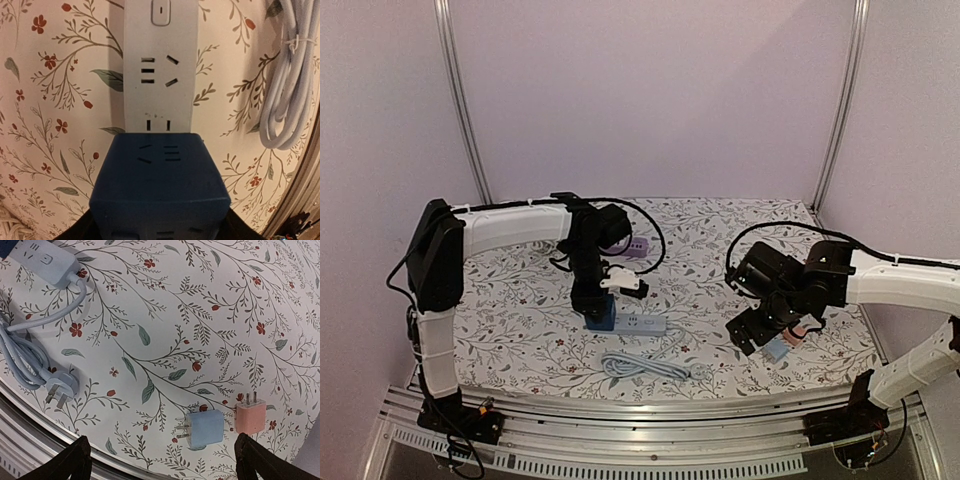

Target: Insert the plug

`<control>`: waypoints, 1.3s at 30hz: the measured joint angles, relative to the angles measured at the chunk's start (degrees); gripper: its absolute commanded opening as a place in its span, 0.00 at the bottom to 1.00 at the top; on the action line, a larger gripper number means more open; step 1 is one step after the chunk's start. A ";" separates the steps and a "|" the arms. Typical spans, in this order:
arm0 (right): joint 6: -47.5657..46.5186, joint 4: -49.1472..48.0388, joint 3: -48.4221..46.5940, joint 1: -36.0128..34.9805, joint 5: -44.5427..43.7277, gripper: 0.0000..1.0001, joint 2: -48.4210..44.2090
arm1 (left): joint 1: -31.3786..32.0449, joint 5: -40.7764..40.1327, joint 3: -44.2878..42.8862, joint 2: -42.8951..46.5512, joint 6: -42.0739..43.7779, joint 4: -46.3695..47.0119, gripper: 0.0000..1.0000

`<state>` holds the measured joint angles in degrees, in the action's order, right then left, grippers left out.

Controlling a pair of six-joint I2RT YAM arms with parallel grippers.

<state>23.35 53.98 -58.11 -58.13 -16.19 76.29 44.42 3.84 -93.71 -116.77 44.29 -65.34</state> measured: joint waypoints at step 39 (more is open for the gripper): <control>3.56 1.86 -6.38 -0.87 -4.90 0.99 6.71 | 0.24 -0.85 -1.40 -0.76 -7.89 -0.17 0.07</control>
<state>26.92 55.83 -64.49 -59.00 -21.08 83.00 44.66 2.98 -95.11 -117.54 36.40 -65.52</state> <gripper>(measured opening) 0.989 0.632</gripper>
